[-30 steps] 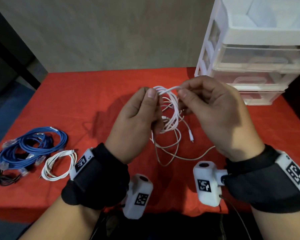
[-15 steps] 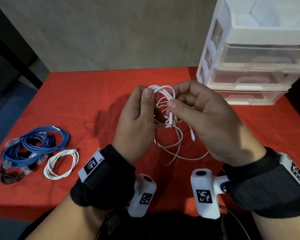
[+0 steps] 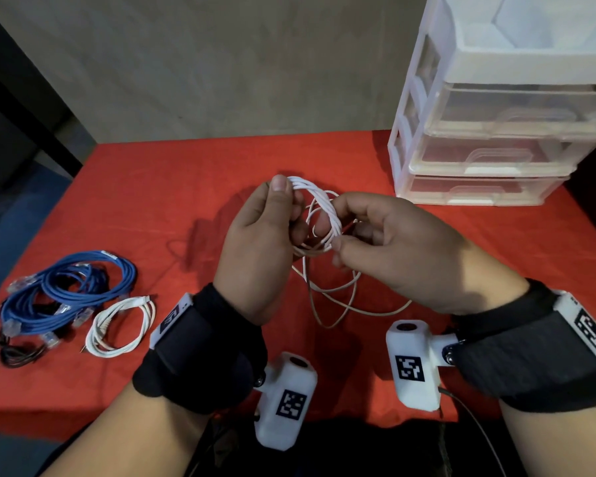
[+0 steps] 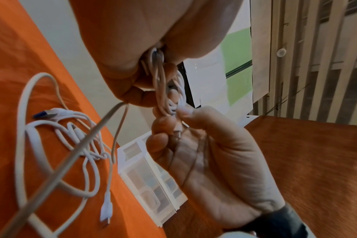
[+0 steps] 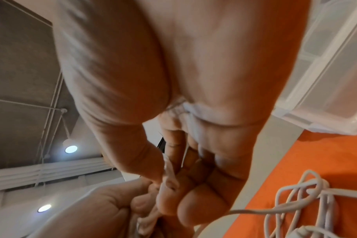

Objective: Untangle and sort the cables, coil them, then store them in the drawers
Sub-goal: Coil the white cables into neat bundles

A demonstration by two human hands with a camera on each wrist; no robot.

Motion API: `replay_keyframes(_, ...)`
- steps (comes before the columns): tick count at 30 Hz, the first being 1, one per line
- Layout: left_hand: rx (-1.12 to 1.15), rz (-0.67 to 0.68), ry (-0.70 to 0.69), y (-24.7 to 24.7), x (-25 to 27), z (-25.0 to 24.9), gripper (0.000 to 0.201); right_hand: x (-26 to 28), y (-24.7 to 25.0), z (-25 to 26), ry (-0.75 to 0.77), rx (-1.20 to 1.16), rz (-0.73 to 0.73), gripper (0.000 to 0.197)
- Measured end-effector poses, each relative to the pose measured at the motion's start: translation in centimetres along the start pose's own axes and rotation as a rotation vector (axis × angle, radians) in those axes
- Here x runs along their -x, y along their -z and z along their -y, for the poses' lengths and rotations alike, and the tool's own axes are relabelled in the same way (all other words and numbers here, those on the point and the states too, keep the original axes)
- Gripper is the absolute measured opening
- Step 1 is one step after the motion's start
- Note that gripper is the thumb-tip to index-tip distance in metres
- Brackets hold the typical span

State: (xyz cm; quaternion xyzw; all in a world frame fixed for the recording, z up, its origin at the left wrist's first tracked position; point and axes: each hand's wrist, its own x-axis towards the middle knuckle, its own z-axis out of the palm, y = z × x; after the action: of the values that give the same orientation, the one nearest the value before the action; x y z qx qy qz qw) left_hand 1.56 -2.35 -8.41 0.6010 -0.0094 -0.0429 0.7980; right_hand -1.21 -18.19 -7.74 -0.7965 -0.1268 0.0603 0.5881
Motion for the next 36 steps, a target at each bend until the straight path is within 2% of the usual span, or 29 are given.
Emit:
replay_keyframes(4, -0.053, 0.051, 0.024, 0.4, -0.1, -0.3, 0.032, 0.0, 0.0, -0.3, 0.015, 0.023, -0.035, 0.011)
replay_keyframes(8, -0.133, 0.214, 0.022, 0.9, -0.1, -0.4, 0.039, -0.1, -0.3, 0.0, 0.027, -0.086, -0.174, 0.015)
replay_keyframes(10, -0.111, 0.245, 0.045, 1.1, -0.2, -0.6, 0.041, -0.3, -0.2, 0.0, 0.026, -0.135, -0.242, 0.012)
replay_keyframes(13, -0.130, 0.297, 0.018, 1.7, -0.4, -1.0, 0.019, -0.4, 0.4, -0.3, 0.014, -0.198, -0.308, 0.011)
replay_keyframes(17, -0.199, 0.314, -0.050, 2.2, -0.5, -1.2, 0.016, -0.4, 0.9, -0.1, -0.015, -0.329, -0.266, 0.016)
replay_keyframes(21, -0.233, 0.309, -0.018, 2.2, -0.5, -1.0, 0.019, -0.5, 1.4, -0.3, -0.025, -0.367, -0.231, 0.021)
replay_keyframes(23, -0.266, 0.299, -0.017, 2.4, -0.4, -0.8, 0.020, -0.4, 1.3, -0.3, -0.048, -0.319, -0.221, 0.024)
replay_keyframes(25, -0.278, 0.267, -0.022, 2.7, -0.3, -0.9, 0.019, -0.2, 1.1, -0.2, -0.051, -0.213, -0.223, 0.019)
replay_keyframes(28, -0.298, 0.182, -0.061, 3.8, -0.1, -2.0, 0.013, 0.6, 1.2, -0.5, -0.004, 0.144, -0.237, 0.010)
replay_keyframes(31, -0.337, 0.086, -0.102, 6.3, 0.6, -3.7, 0.018, 2.1, 1.0, -0.7, -0.003, 0.504, -0.093, 0.015)
replay_keyframes(33, -0.394, 0.028, -0.116, 8.9, 1.4, -4.5, 0.022, 3.0, 0.5, -0.7, -0.046, 0.596, 0.043, 0.016)
replay_keyframes(36, -0.518, -0.078, -0.105, 13.1, 3.0, -5.1, 0.021, 3.9, -0.1, -1.2, -0.087, 0.663, 0.094, 0.018)
